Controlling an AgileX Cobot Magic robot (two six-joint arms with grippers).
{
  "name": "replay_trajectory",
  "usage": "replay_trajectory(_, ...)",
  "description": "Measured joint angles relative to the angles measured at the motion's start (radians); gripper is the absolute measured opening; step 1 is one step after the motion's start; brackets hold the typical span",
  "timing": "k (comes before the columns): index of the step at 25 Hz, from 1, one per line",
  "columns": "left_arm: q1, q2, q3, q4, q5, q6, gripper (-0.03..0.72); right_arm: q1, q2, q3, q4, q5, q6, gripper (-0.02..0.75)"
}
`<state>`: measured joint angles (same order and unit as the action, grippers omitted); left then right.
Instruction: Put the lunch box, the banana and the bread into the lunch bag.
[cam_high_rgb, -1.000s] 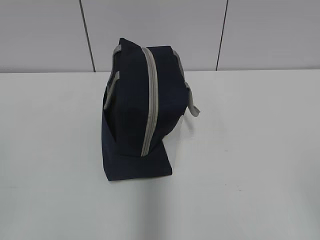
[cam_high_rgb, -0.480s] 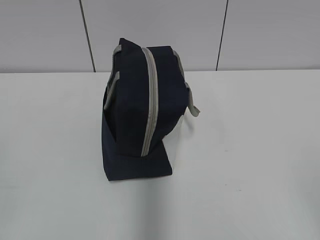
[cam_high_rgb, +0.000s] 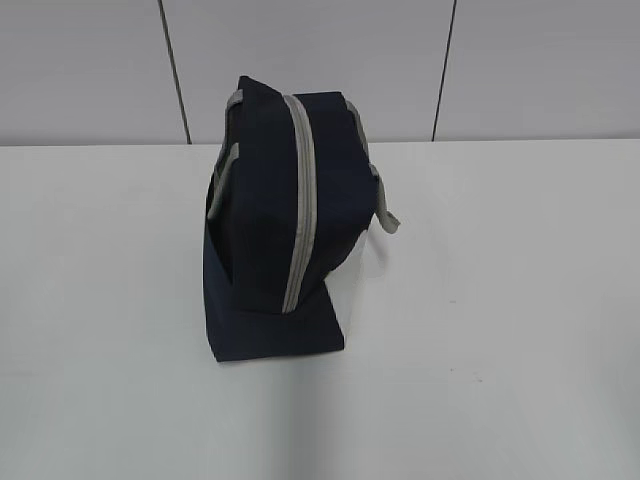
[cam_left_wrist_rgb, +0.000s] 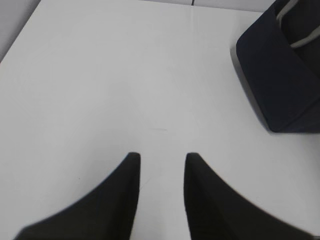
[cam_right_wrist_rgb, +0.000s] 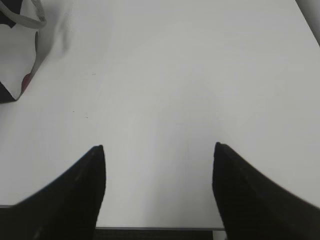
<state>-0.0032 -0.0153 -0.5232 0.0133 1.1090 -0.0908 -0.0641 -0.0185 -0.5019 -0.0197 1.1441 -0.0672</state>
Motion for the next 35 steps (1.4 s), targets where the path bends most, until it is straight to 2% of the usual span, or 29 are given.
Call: replay_trajectory(35, 0.0, 0.0, 0.0, 0.0, 0.0, 0.0, 0.235, 0.0, 0.0, 0.0, 0.0, 0.0, 0.0, 0.496)
